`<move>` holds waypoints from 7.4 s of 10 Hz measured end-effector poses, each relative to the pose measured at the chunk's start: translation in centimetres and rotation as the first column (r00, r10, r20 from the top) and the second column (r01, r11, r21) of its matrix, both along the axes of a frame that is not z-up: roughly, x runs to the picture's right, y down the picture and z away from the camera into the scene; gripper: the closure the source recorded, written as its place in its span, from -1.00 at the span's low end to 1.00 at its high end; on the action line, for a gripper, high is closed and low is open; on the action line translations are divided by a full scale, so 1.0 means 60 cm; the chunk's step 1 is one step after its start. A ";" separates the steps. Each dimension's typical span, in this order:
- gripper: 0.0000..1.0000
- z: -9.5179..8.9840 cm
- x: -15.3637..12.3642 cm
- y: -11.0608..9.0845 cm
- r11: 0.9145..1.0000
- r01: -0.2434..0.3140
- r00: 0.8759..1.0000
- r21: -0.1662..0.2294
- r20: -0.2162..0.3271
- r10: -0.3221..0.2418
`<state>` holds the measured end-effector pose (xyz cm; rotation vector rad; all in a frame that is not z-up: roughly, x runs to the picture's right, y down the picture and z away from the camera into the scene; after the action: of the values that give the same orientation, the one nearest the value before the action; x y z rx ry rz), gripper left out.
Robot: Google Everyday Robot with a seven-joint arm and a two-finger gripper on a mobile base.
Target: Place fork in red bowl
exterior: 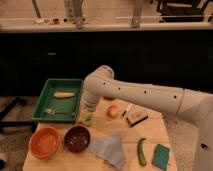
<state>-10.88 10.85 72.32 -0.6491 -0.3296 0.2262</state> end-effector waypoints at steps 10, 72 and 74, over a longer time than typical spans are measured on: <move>-0.31 0.047 -0.154 0.027 0.999 0.051 0.998 -0.004 0.042 -0.051; 1.00 0.268 -0.320 0.021 0.998 -0.030 0.997 -0.056 0.068 0.034; 1.00 0.256 -0.326 0.016 0.999 -0.023 0.997 -0.046 0.079 0.027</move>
<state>-30.44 11.84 87.67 -0.6998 -0.4102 0.2326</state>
